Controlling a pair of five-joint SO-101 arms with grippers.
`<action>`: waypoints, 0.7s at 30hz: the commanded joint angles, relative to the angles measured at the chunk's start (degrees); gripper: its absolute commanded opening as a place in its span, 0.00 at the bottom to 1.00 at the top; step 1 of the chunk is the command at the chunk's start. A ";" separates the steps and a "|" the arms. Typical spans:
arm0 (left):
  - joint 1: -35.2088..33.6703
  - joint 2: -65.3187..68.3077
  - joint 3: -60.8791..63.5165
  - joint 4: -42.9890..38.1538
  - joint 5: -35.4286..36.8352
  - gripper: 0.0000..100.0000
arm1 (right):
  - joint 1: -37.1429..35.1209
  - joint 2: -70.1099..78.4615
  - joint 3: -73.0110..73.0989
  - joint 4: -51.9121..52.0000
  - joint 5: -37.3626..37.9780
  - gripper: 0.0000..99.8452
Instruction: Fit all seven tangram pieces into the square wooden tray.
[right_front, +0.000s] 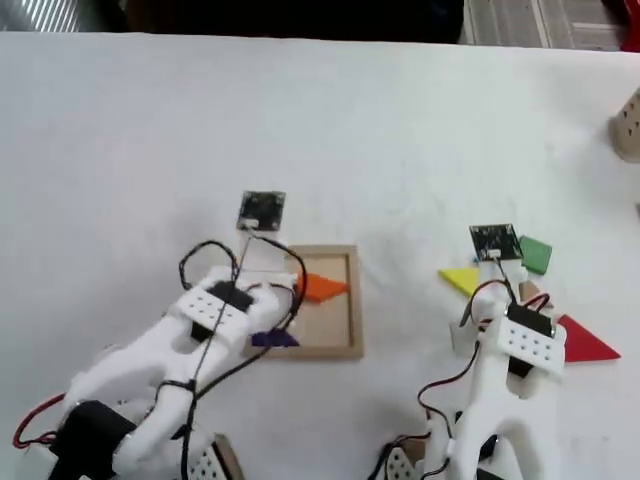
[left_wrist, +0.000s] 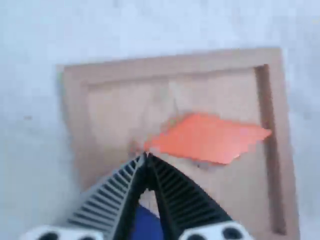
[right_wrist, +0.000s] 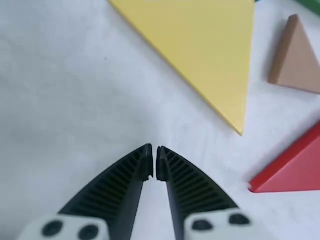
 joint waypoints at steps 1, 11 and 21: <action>-1.89 -2.07 -3.08 -2.02 -0.09 0.02 | -0.57 -1.45 -0.35 -0.92 0.70 0.02; 1.54 -2.07 -8.44 -8.97 4.75 0.02 | -0.57 -1.45 -0.35 -0.84 0.70 0.02; 11.74 4.70 -10.73 -13.80 4.92 0.02 | -0.48 -1.45 -0.35 -0.84 0.70 0.02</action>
